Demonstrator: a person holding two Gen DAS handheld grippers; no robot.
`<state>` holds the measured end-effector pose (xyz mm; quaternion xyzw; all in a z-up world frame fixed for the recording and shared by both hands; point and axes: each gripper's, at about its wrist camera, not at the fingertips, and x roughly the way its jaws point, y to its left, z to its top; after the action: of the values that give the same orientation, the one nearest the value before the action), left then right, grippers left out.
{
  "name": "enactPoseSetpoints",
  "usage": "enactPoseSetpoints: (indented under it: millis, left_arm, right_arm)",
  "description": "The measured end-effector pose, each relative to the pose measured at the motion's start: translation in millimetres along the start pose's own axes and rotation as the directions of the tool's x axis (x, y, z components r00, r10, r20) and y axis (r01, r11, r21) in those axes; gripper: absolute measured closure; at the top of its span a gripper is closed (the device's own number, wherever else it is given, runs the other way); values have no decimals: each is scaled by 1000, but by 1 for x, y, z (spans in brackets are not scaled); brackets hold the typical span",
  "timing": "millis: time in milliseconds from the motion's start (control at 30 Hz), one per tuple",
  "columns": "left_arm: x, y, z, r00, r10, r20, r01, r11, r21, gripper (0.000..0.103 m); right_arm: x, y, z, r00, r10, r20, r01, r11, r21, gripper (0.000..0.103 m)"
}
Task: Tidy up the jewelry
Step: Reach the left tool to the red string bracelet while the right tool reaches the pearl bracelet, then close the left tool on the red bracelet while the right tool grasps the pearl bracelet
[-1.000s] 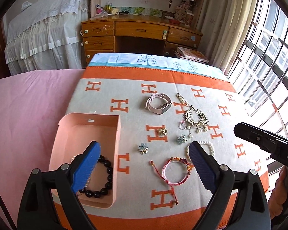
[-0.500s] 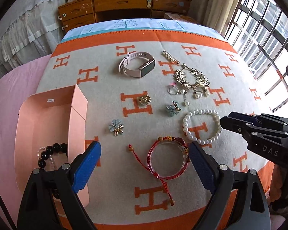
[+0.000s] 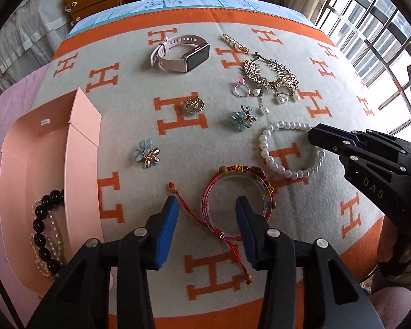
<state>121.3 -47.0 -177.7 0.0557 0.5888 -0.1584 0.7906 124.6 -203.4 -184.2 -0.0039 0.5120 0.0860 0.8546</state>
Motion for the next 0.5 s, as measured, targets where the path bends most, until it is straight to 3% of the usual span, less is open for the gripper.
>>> enactPoseSetpoints:
  millis: [267,500]
  left_arm:
    - [-1,-9,6,999,36,17,-36,998,51,71]
    - [-9,-18,10,996,72,51,-76,993,92,71]
  right_arm:
    - [-4,-9,-7,999,38,26,-38,999,30,95]
    - [-4,-10,-8,998,51,30,-52,998,27,95]
